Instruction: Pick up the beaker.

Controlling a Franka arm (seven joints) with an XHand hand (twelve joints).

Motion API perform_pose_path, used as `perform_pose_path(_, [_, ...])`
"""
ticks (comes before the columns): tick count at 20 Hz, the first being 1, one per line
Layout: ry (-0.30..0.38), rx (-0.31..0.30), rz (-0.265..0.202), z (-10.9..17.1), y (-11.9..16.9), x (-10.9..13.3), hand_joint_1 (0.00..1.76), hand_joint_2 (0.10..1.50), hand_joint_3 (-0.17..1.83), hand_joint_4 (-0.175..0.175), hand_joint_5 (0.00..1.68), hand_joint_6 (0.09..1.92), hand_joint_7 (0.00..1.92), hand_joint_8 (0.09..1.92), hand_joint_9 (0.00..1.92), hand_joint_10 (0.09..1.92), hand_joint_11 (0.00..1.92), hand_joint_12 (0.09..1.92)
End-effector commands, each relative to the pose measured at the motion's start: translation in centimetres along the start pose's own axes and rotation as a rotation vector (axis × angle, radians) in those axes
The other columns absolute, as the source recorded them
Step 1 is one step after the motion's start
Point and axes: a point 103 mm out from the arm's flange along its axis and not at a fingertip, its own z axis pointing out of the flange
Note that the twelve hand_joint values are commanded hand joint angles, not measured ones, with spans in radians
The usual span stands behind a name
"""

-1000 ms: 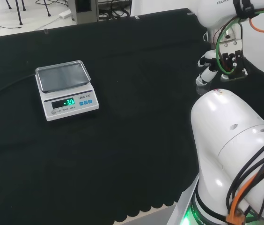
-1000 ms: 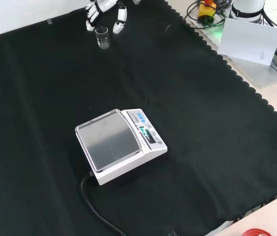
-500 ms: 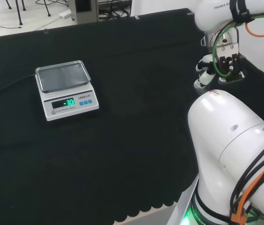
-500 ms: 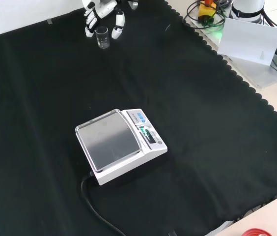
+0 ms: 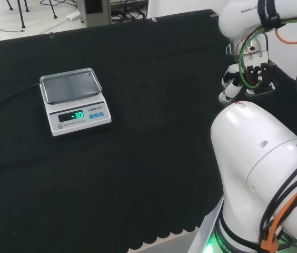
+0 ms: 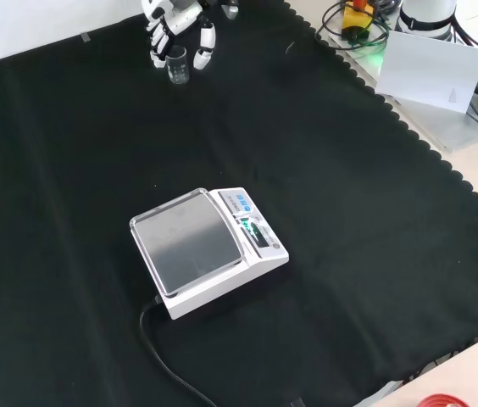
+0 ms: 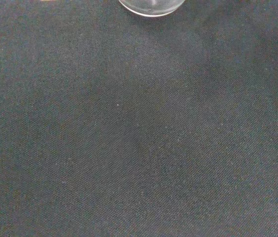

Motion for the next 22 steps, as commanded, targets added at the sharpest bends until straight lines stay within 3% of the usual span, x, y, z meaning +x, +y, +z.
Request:
perform_pose_path(1, [-0.028, -0.024, -0.006, -0.5, 0.2, 0.6, 0.75, 0.75, 0.51, -0.038, 0.44, 0.43, 0.36, 0.68, 0.5, 0.77, 0.13, 1.41])
perform_pose_path(7, [-0.038, -0.037, -0.011, -0.7, 0.6, 1.1, 0.87, 0.79, 0.58, -0.036, 0.5, 0.73, 0.47, 0.71, 0.69, 0.75, 0.28, 1.37])
perform_pose_path(13, [-0.048, -0.07, -0.021, -0.7, 0.8, 1.6, 1.0, 0.79, 0.67, -0.052, 0.56, 0.84, 0.52, 0.73, 0.84, 0.73, 0.41, 1.33])
perform_pose_path(22, [-0.059, -0.107, -0.034, -2.0, 0.2, 1.7, 1.05, 0.84, 0.74, -0.063, 0.67, 0.91, 0.65, 0.75, 0.92, 0.74, 0.52, 1.3])
